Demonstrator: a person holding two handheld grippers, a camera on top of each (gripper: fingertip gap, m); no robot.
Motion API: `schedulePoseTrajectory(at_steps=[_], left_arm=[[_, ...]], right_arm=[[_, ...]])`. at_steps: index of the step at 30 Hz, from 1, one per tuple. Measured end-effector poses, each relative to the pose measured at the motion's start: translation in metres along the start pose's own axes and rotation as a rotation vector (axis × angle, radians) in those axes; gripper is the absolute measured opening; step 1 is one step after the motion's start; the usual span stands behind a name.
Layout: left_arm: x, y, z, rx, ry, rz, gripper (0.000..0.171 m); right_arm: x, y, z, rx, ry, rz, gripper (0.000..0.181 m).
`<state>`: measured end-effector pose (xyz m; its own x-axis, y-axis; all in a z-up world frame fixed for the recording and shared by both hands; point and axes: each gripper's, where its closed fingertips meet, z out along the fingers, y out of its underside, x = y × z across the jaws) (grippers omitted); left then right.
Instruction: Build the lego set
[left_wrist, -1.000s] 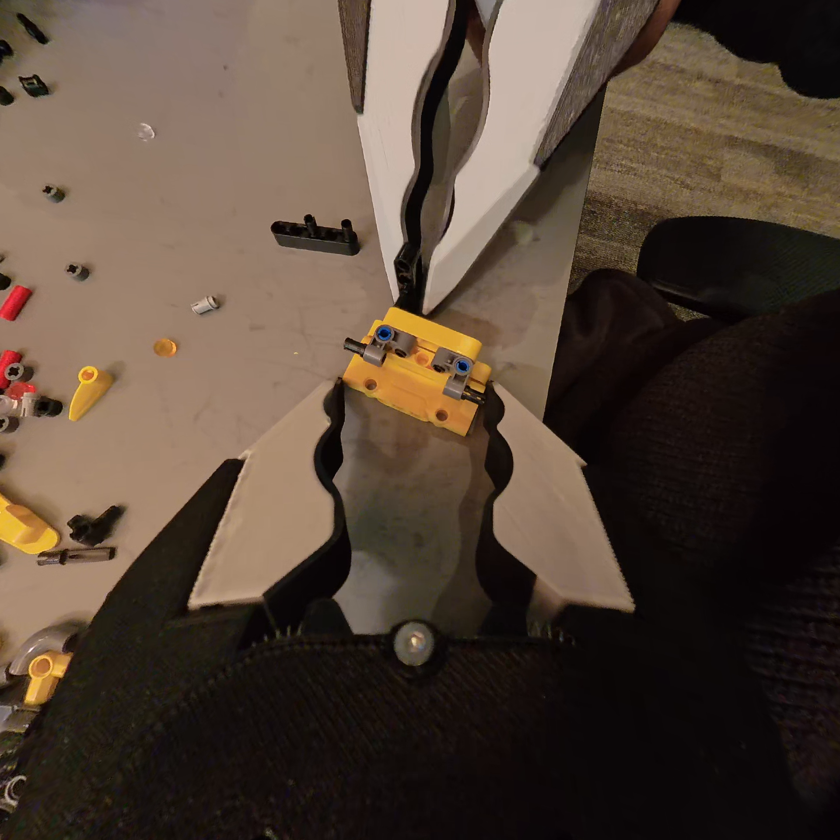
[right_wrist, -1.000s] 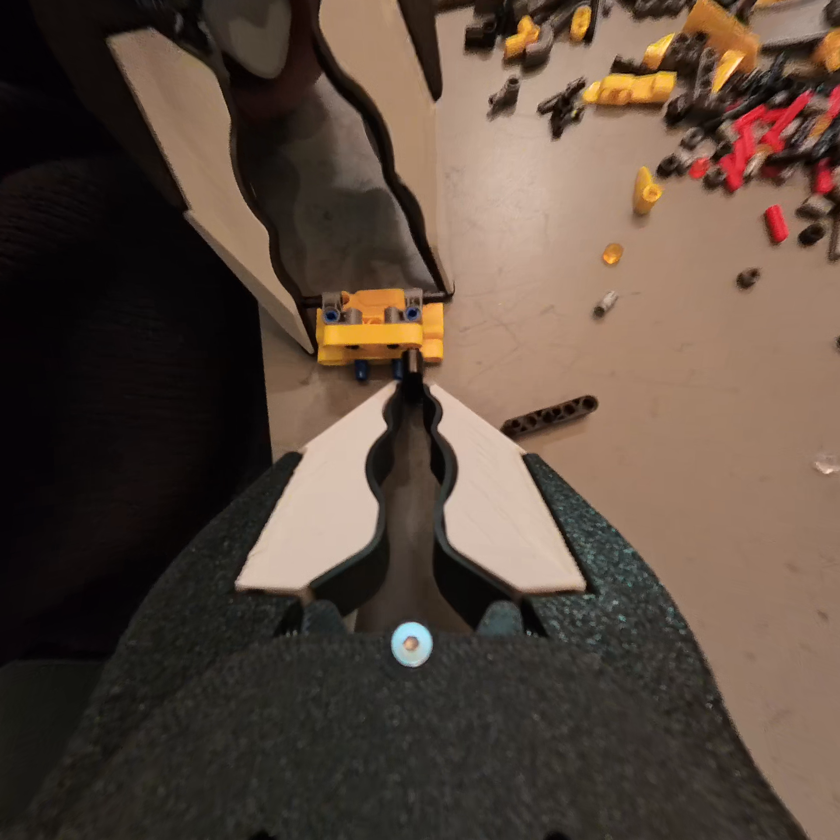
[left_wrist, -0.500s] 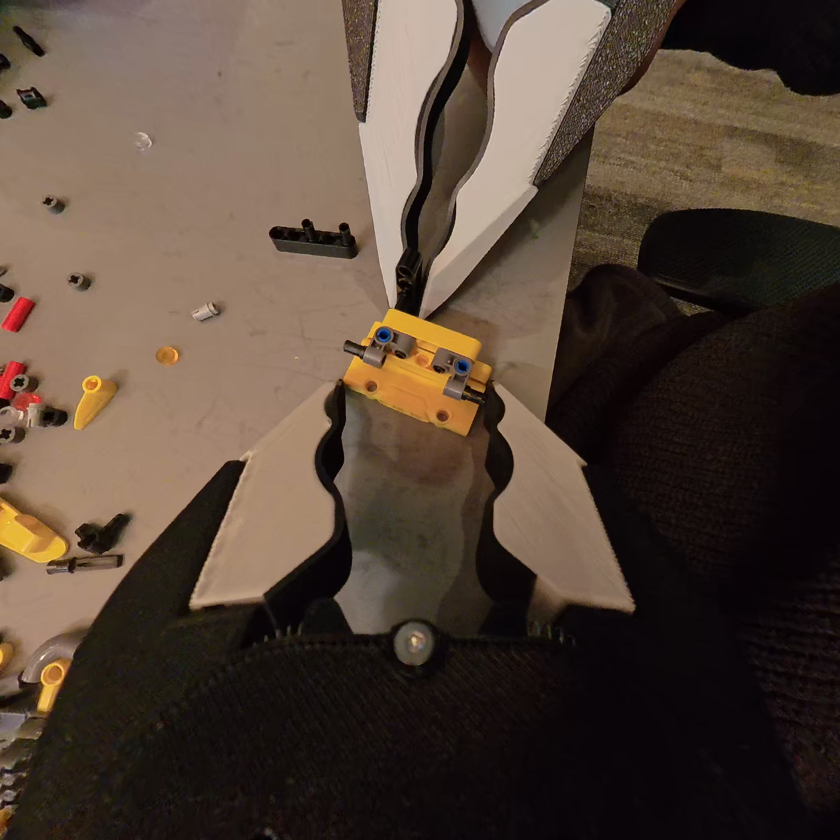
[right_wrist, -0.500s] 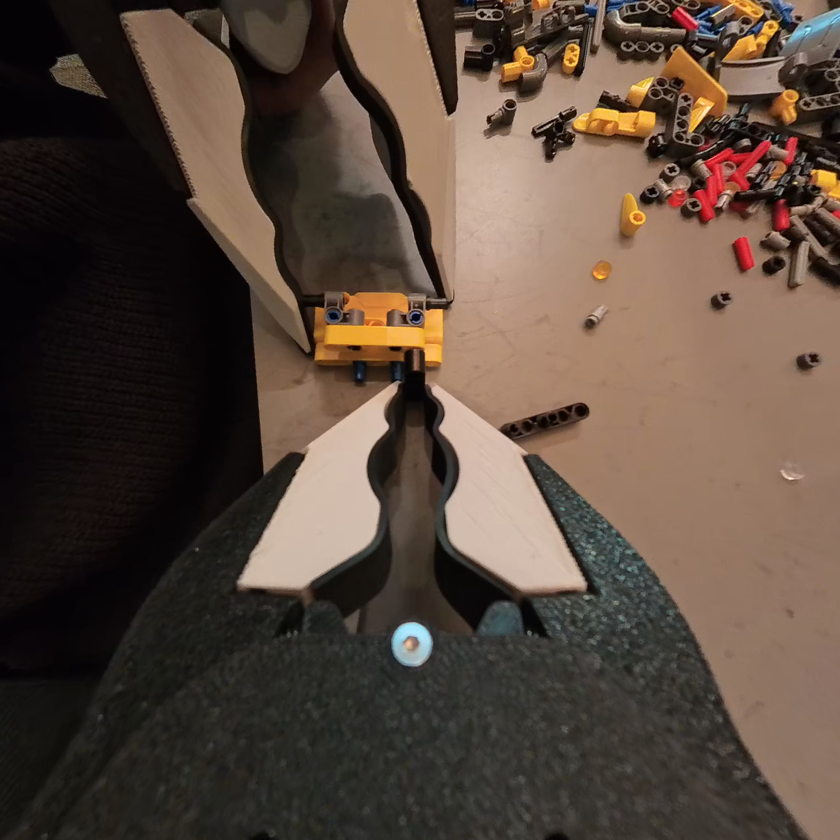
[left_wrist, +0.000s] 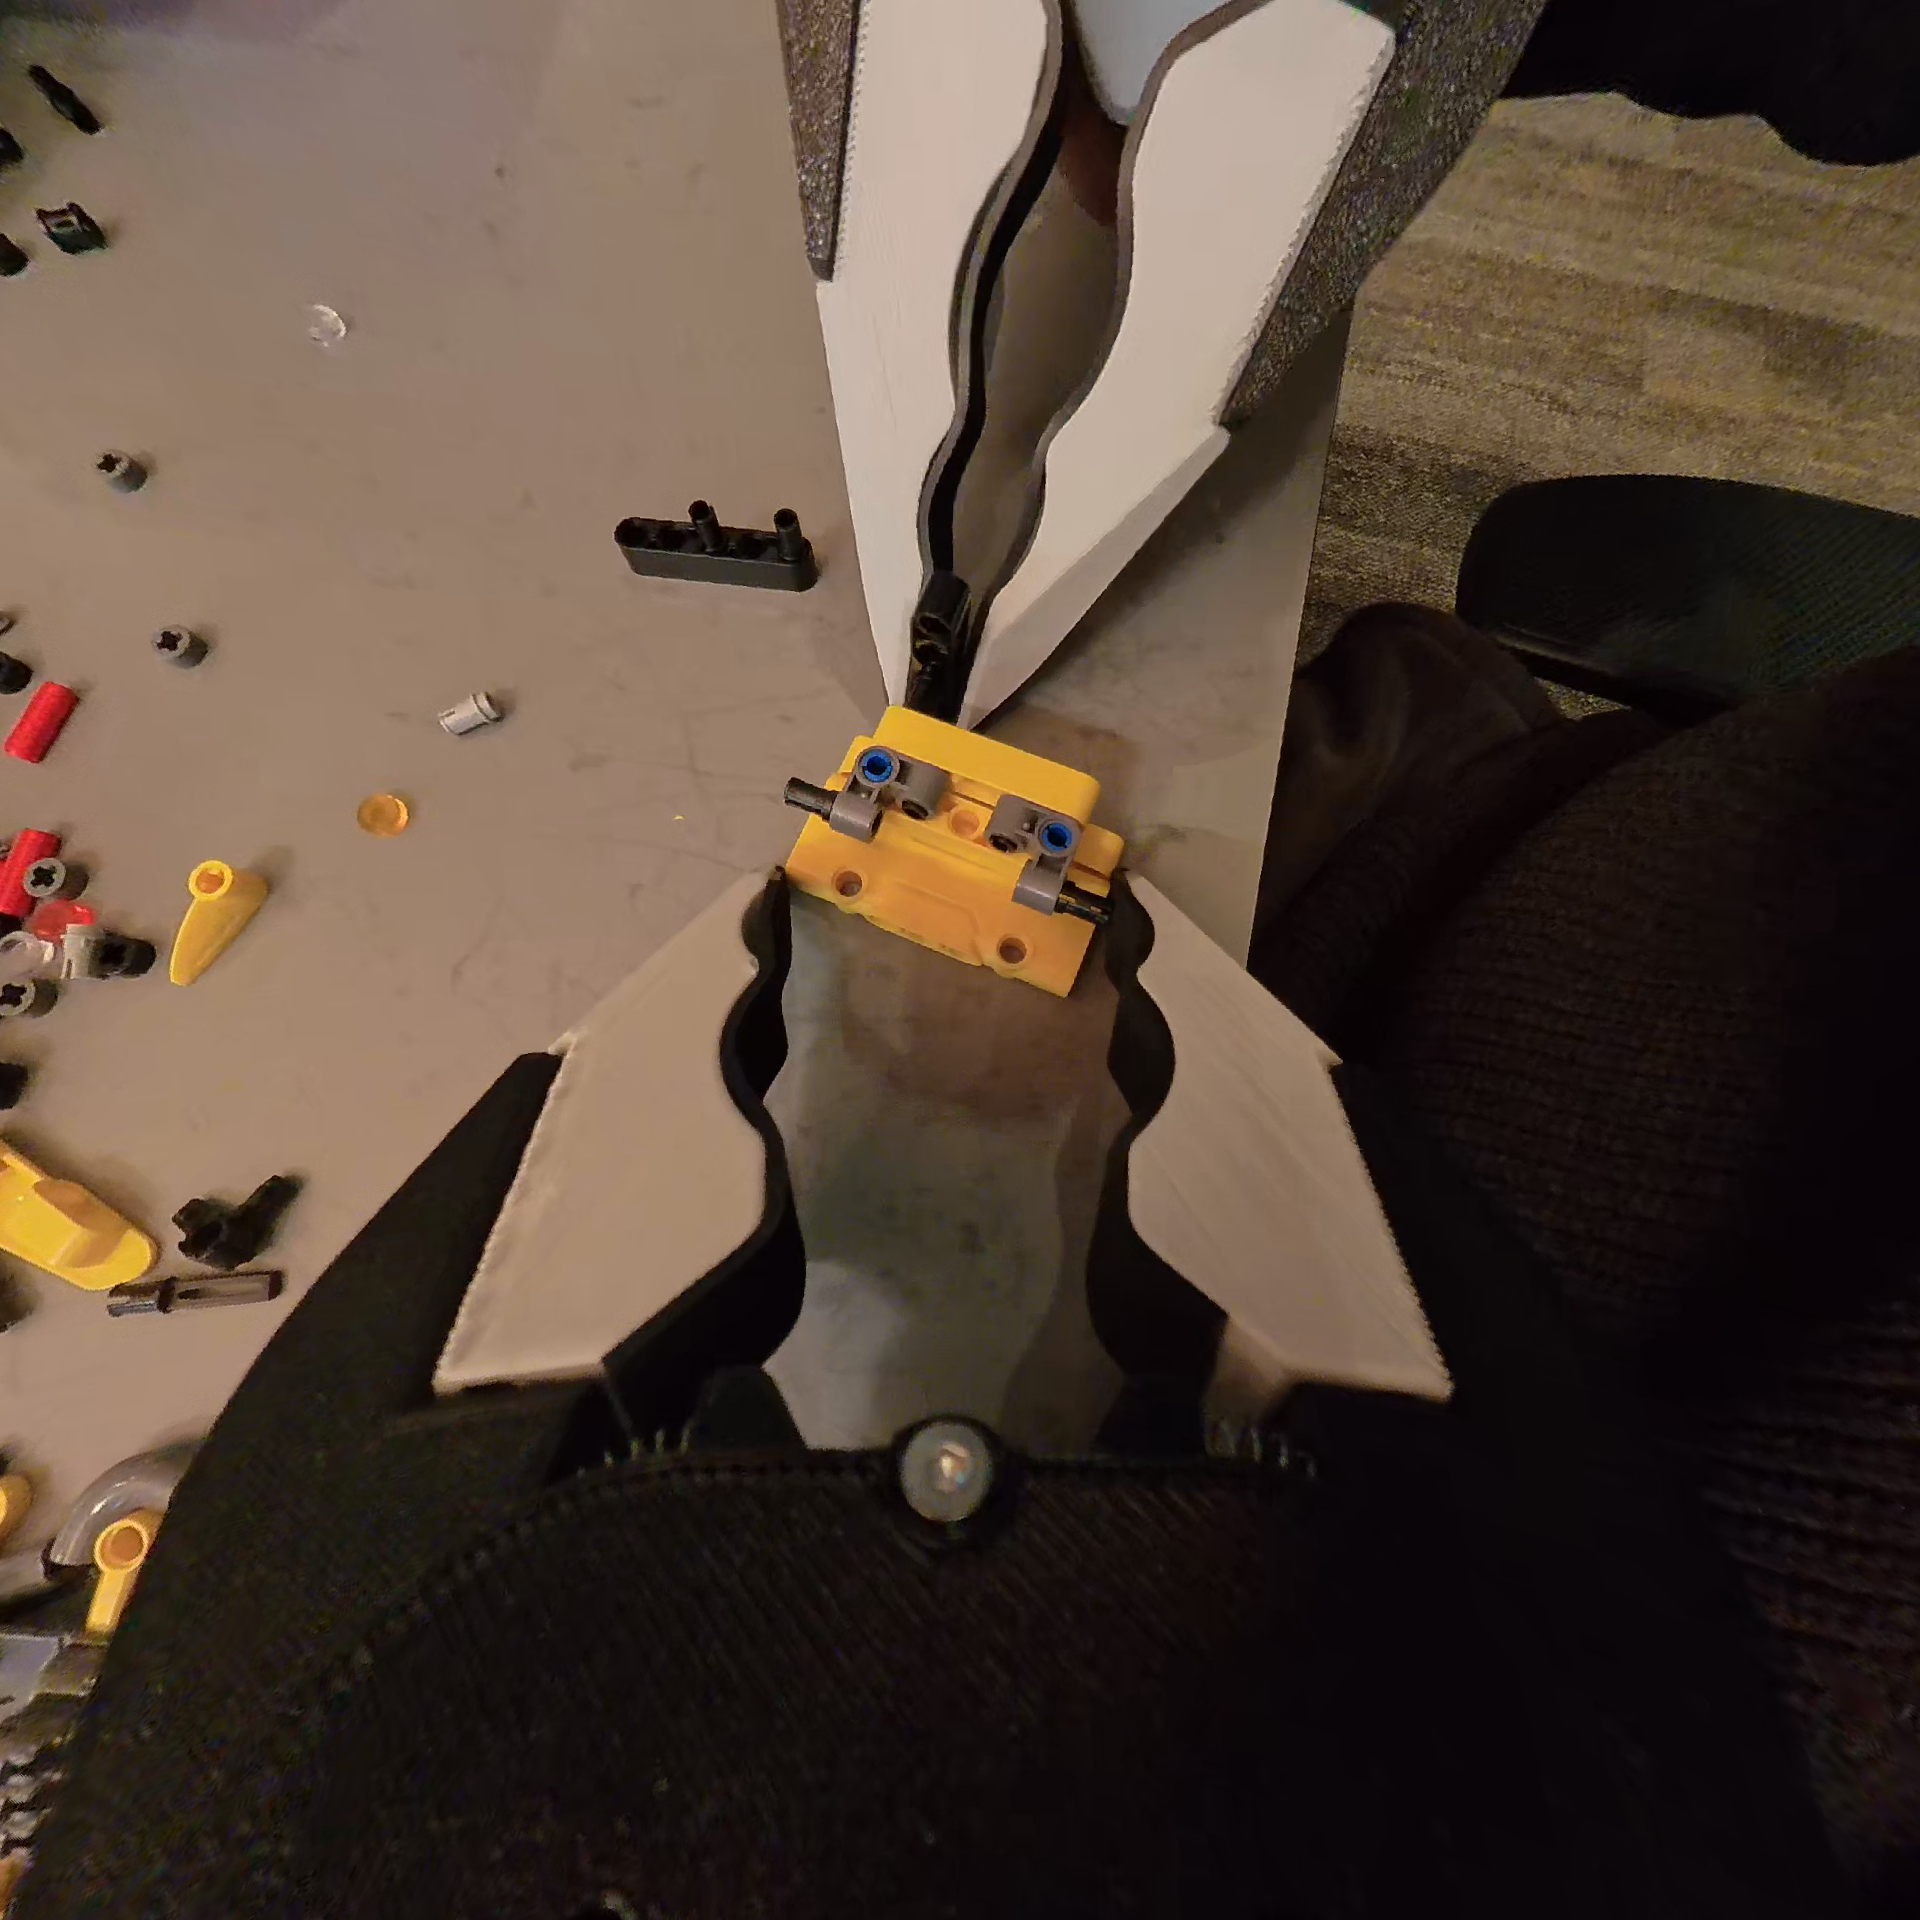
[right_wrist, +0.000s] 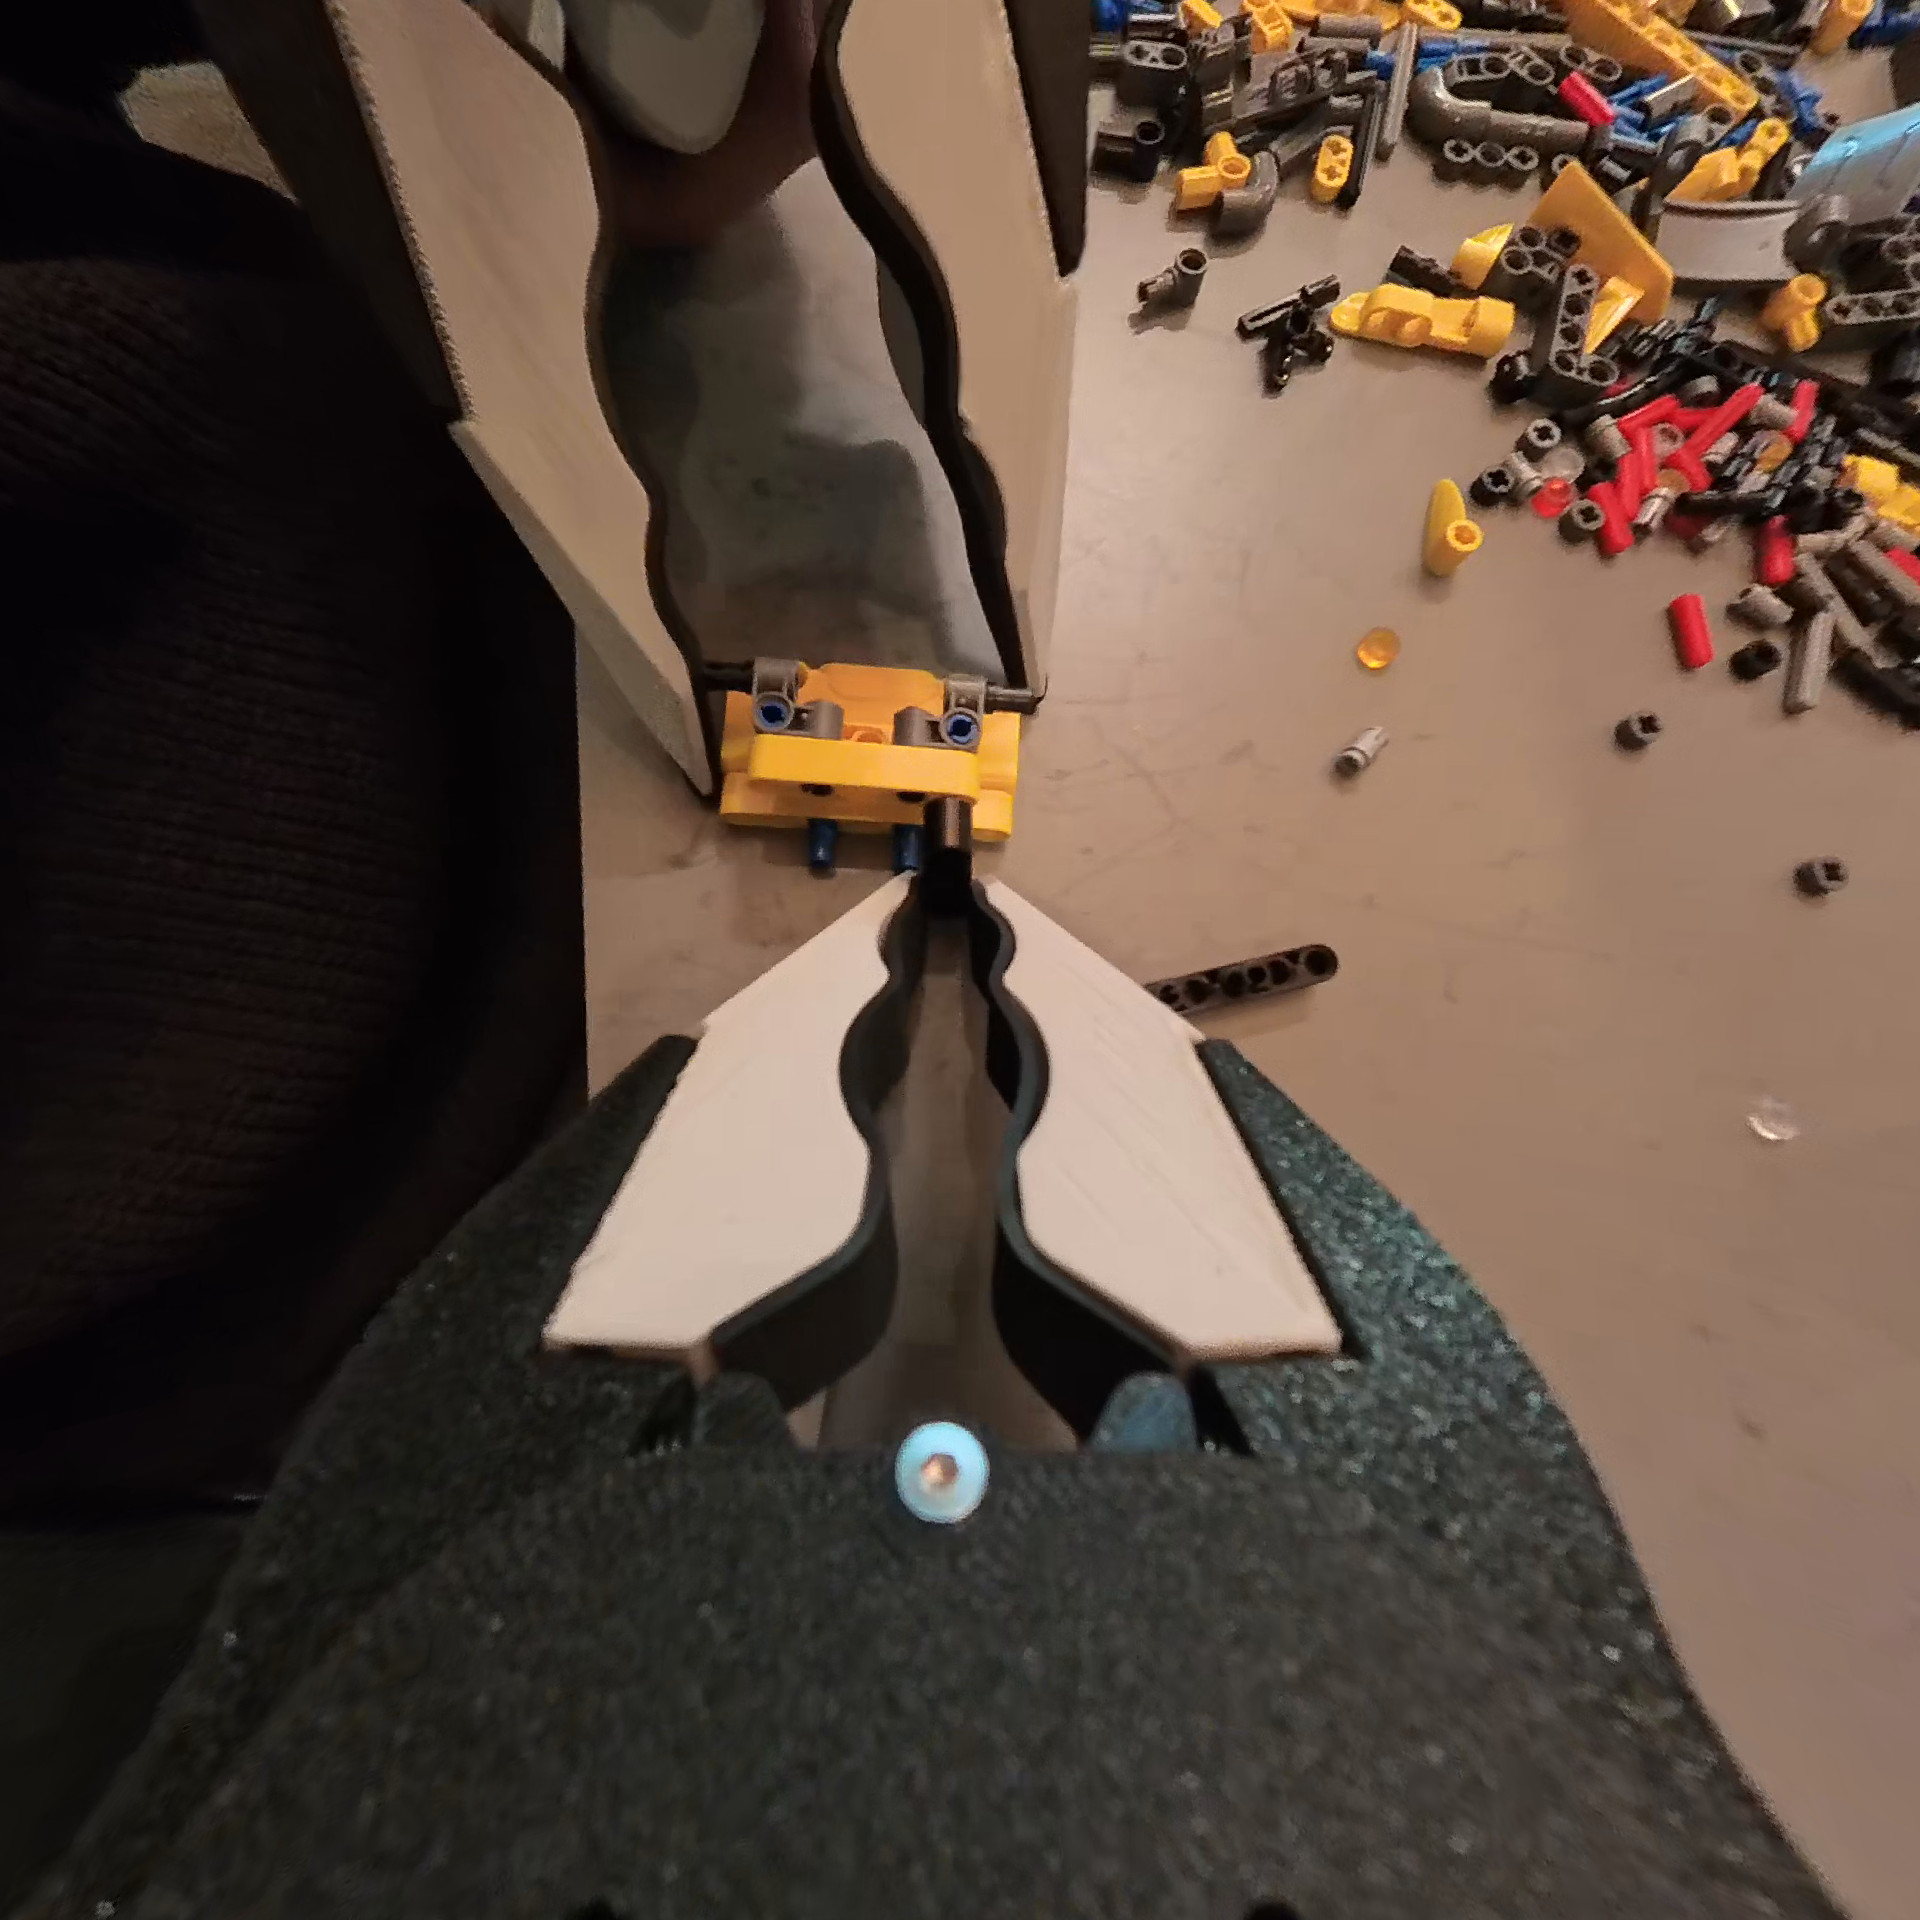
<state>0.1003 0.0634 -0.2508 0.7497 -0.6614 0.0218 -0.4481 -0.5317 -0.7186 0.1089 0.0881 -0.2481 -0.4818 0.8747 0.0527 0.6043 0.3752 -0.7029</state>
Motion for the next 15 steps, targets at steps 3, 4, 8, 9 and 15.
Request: schedulePoseTrajectory(at_steps=[3,4,8,9,15], left_arm=[[0.0000,0.0000,0.0000,0.000,-0.001,0.001,0.059],[0.0000,0.0002,0.0000,-0.001,-0.001,0.001,0.059],[0.0000,0.0002,0.0000,-0.001,0.001,0.003,0.059],[-0.0001,0.0002,0.0000,-0.001,0.001,0.003,0.059],[-0.0003,0.0001,-0.0001,-0.001,0.000,0.003,0.059]], right_arm=[[0.0000,-0.0002,0.0002,0.006,-0.026,0.007,0.006],[0.0000,-0.0003,0.0002,0.005,-0.035,0.014,0.006],[0.0001,-0.0004,0.0004,0.012,-0.069,0.039,0.006],[0.0001,-0.0005,0.0004,0.011,-0.068,0.034,0.005],[0.0013,-0.0008,0.0009,0.001,-0.012,-0.070,0.006]])
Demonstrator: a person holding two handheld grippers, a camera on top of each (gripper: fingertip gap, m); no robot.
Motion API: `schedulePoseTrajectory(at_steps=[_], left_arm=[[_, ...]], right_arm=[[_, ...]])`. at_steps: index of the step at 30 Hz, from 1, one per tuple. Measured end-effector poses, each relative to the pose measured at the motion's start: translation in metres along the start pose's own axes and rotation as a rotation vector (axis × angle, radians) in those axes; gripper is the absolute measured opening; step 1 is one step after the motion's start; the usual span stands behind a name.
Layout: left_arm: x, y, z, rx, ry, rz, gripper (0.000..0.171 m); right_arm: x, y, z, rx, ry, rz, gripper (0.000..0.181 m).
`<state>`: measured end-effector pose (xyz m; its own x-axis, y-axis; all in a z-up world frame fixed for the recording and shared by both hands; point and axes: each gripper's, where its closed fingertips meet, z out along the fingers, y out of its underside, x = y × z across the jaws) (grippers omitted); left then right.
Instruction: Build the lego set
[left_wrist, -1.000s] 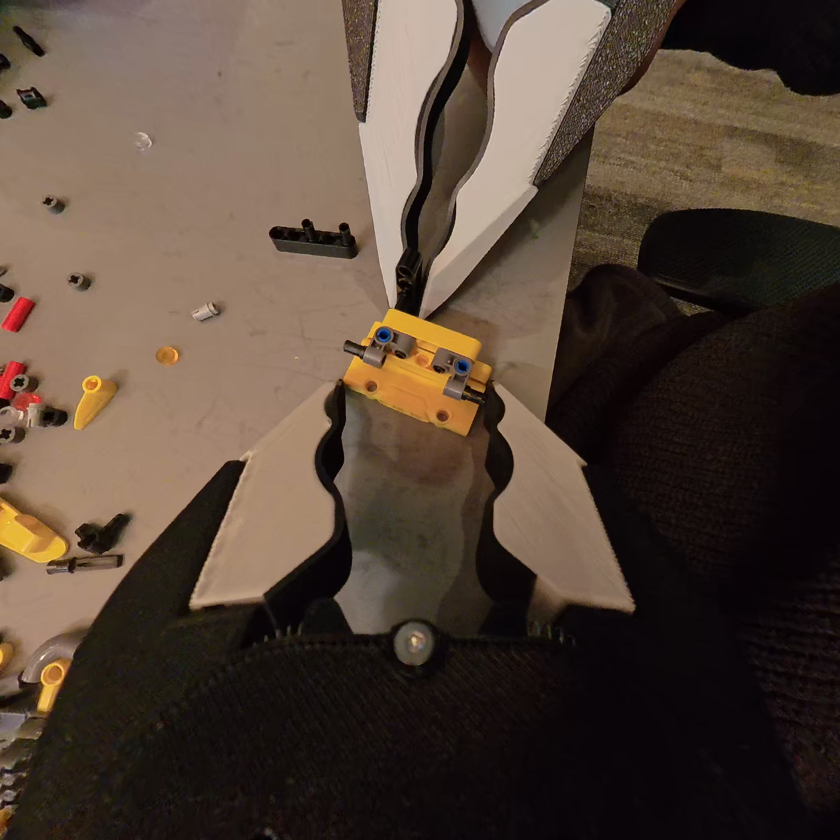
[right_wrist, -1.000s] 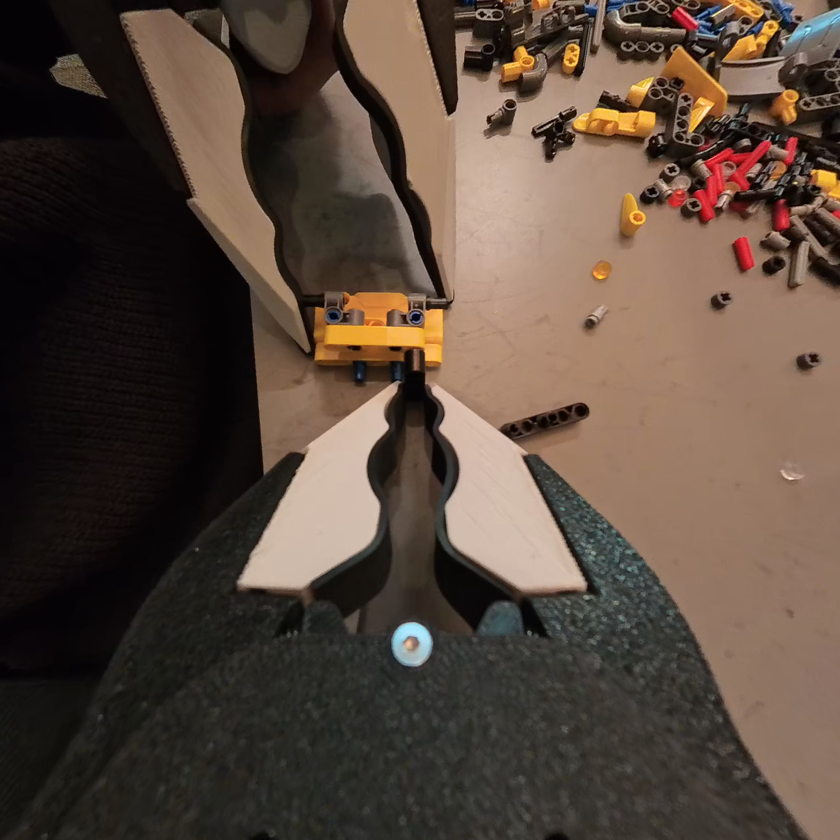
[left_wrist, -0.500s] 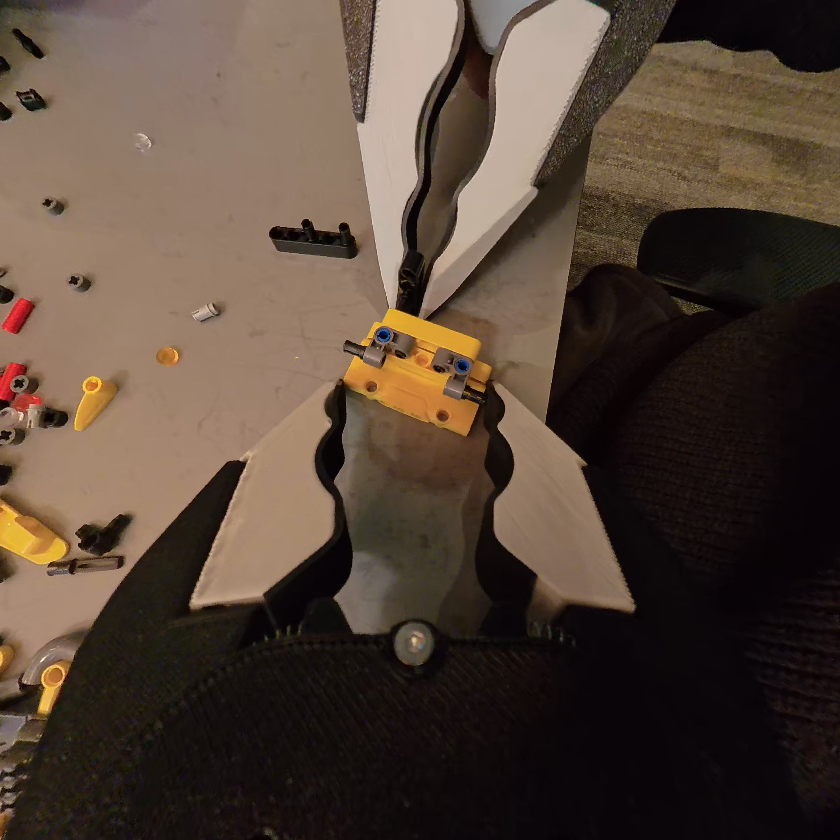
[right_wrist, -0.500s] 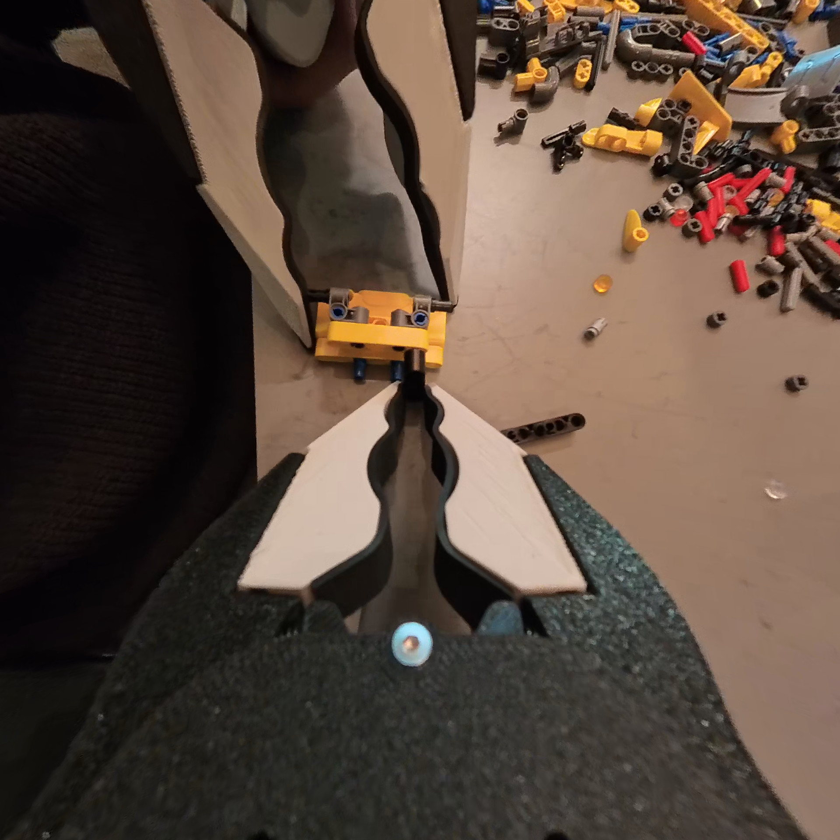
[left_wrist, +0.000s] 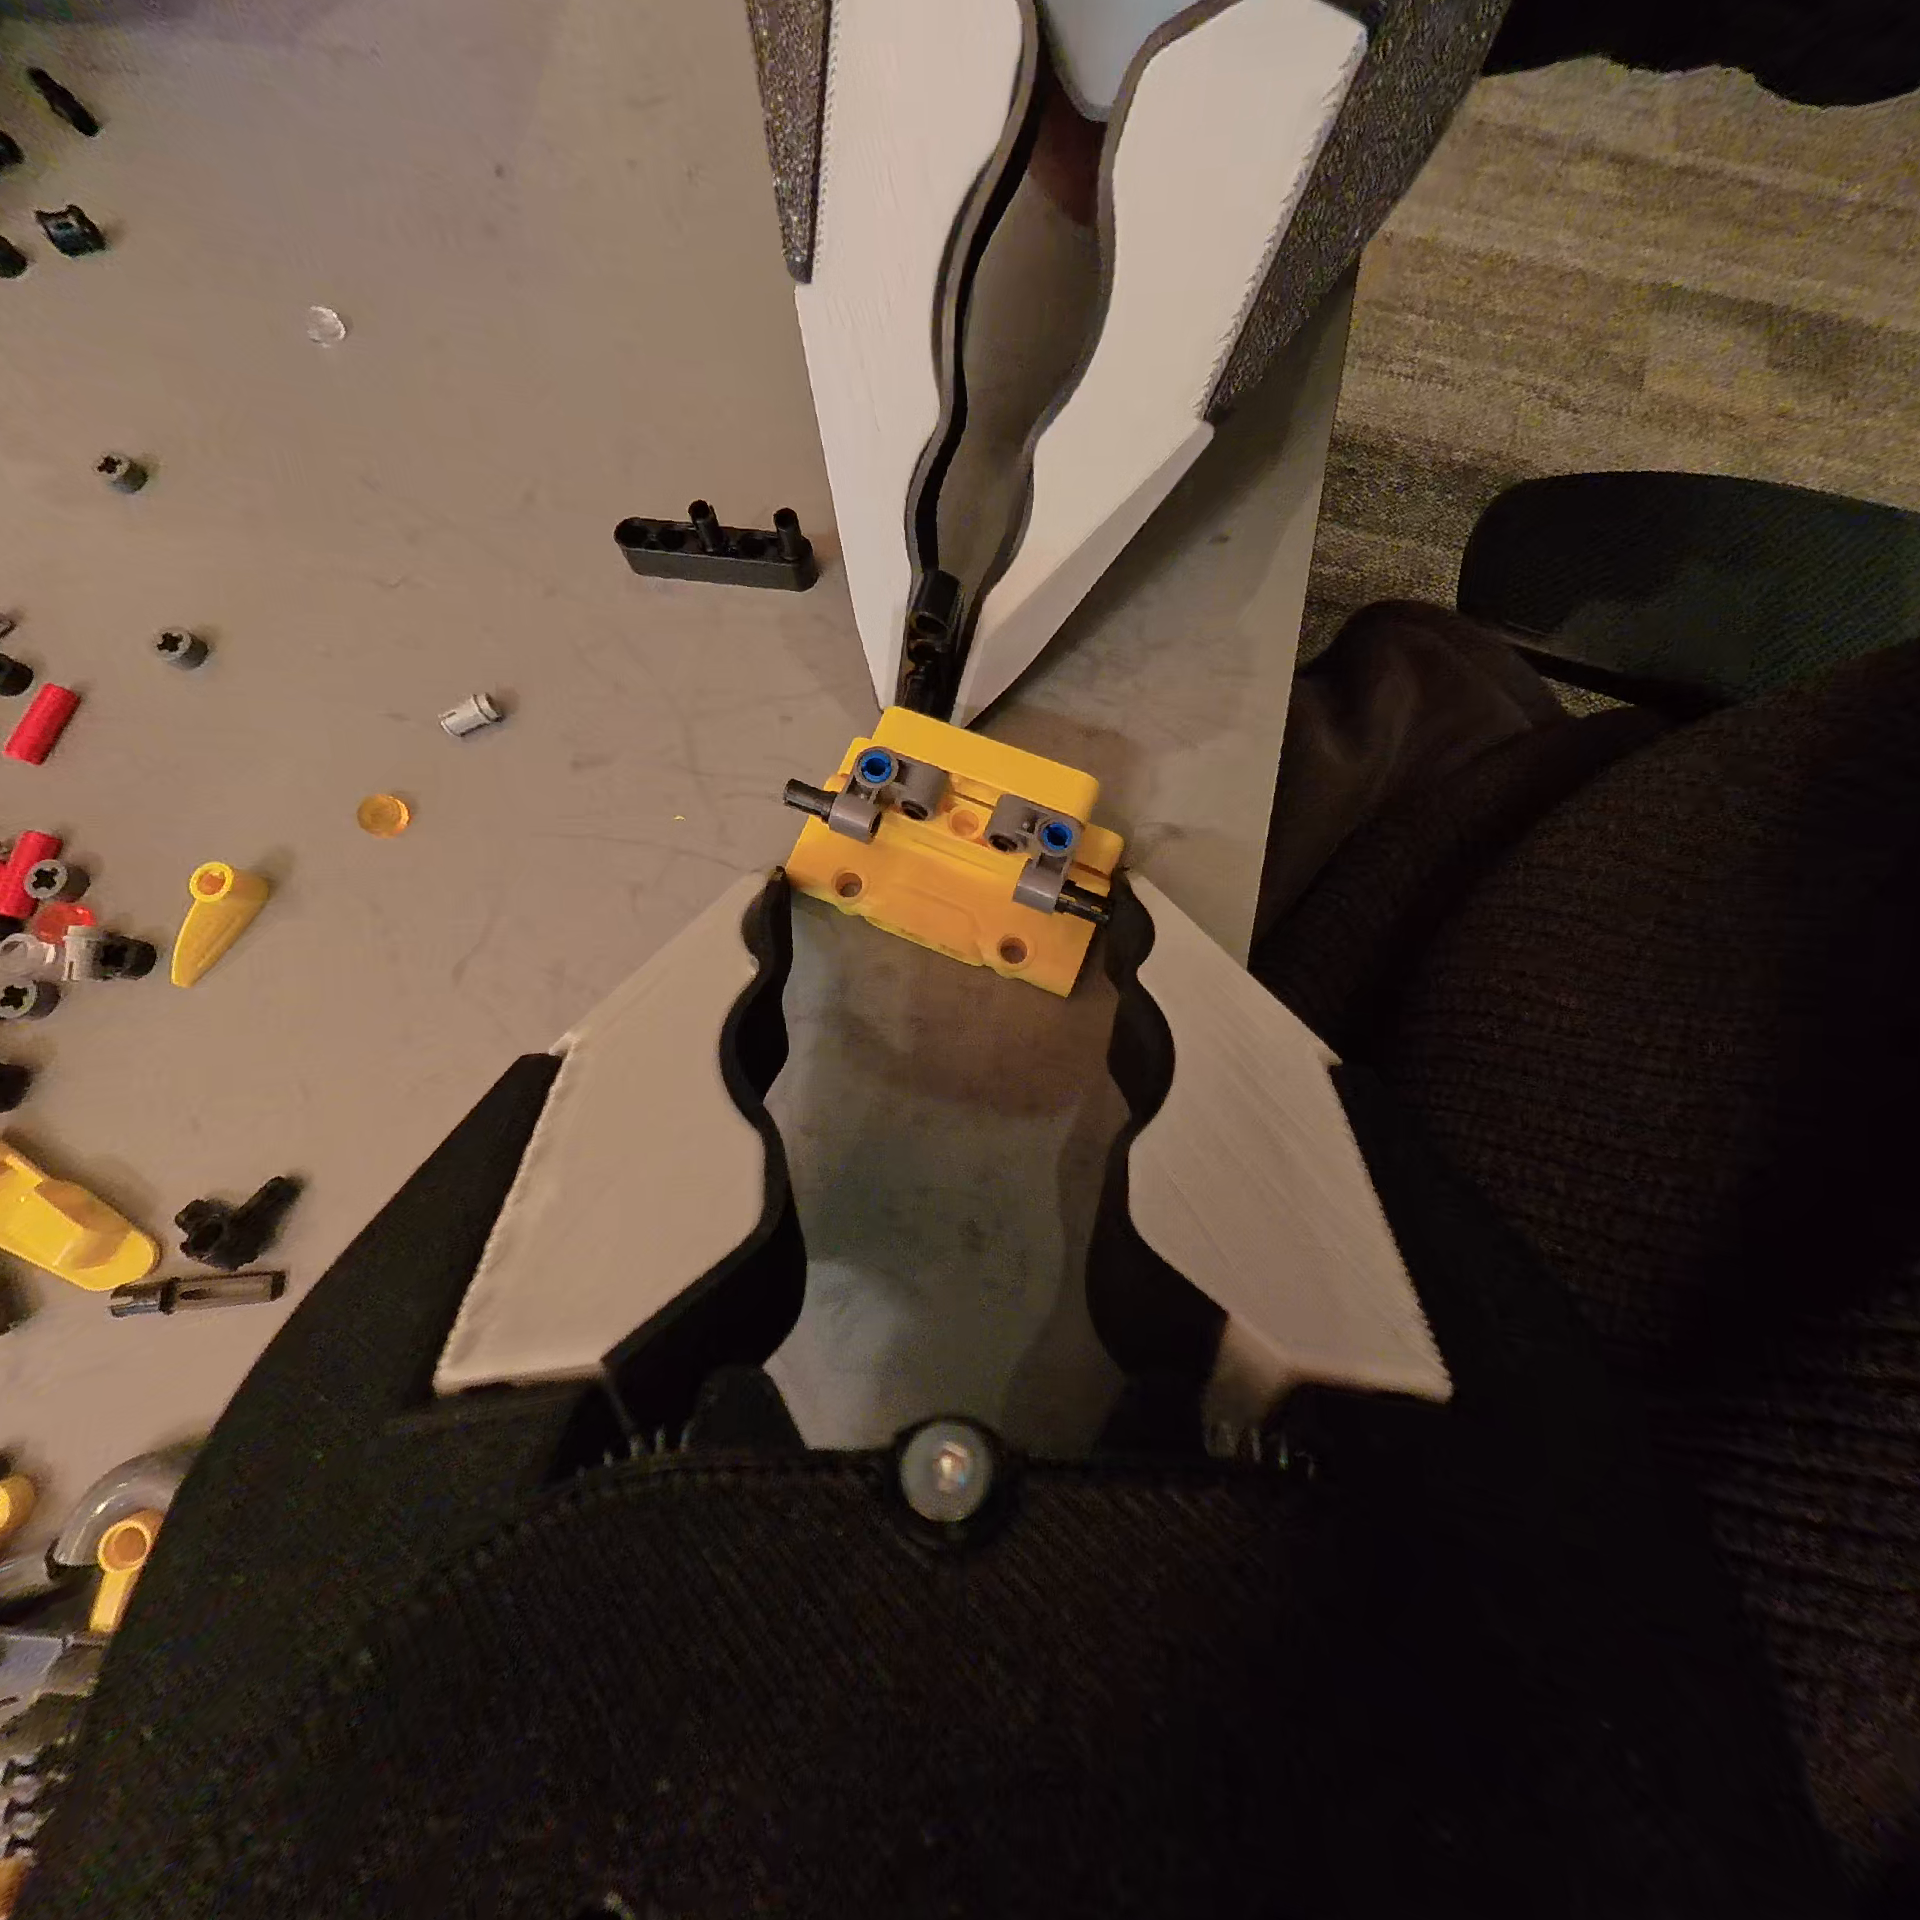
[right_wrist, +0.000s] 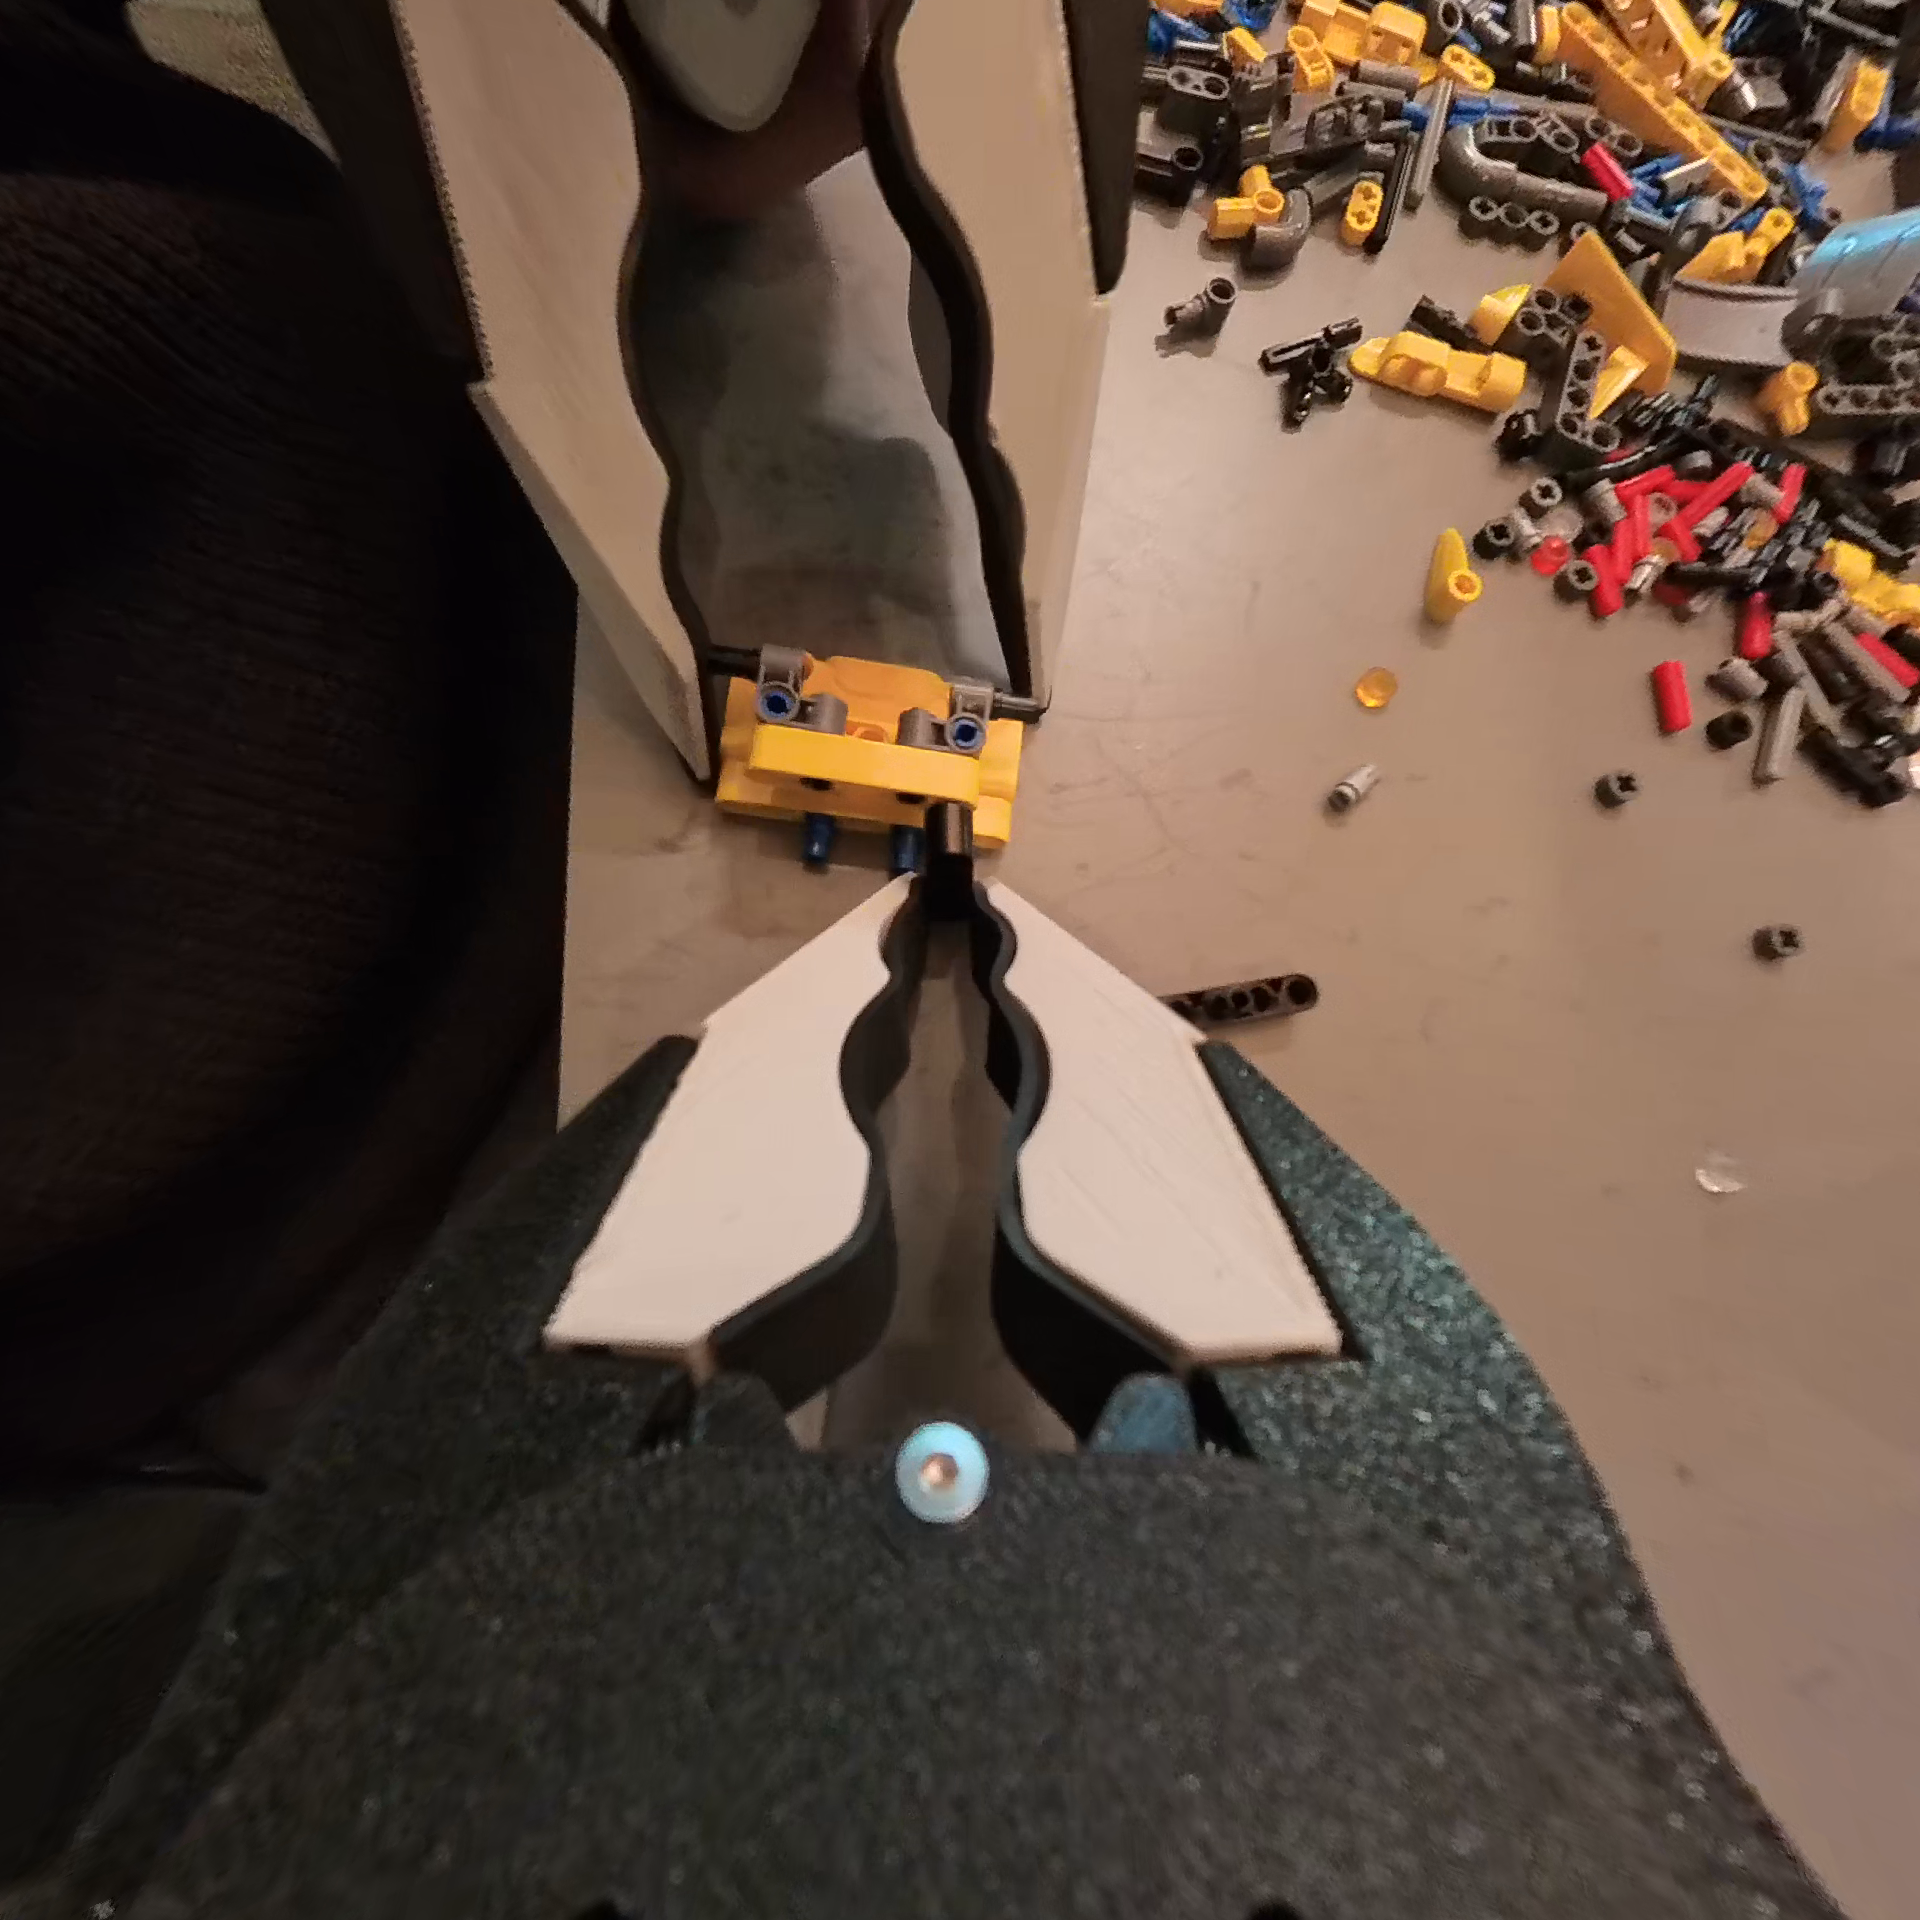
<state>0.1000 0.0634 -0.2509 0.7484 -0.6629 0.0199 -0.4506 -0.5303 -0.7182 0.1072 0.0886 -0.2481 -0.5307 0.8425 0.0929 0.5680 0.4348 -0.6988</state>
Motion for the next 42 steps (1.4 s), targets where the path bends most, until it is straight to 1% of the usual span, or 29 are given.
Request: schedulePoseTrajectory(at_steps=[5,9,14,20,25,29,33,39,42], left_arm=[[0.0001,0.0001,0.0001,0.000,0.001,0.000,0.059],[-0.0001,0.0001,0.0001,-0.001,-0.002,0.002,0.060],[-0.0001,0.0002,0.0000,-0.001,-0.003,0.004,0.060],[-0.0001,0.0002,0.0002,-0.001,-0.007,0.008,0.060],[-0.0002,0.0002,0.0001,-0.001,-0.007,0.008,0.060],[0.0000,-0.0001,0.0001,0.000,-0.008,0.004,0.059],[0.0000,-0.0001,0.0002,0.001,-0.010,-0.003,0.059],[0.0001,-0.0006,0.0007,0.002,-0.010,-0.004,0.059],[0.0000,-0.0006,0.0008,0.002,-0.011,-0.004,0.059]], right_arm=[[0.0001,-0.0005,0.0002,-0.007,0.035,-0.060,0.005],[-0.0002,-0.0003,0.0003,0.012,-0.019,0.043,0.006],[-0.0005,-0.0003,0.0006,-0.003,-0.054,0.118,0.006],[-0.0006,-0.0004,0.0008,0.003,-0.068,0.212,0.006],[-0.0005,-0.0005,0.0011,-0.043,-0.041,0.154,0.005],[-0.0004,-0.0006,0.0011,-0.045,-0.023,0.140,0.004],[0.0001,-0.0004,0.0013,-0.112,0.005,0.074,0.005],[-0.0005,-0.0009,0.0020,-0.121,-0.060,0.130,0.005],[-0.0005,-0.0010,0.0021,-0.142,-0.067,0.110,0.005]])
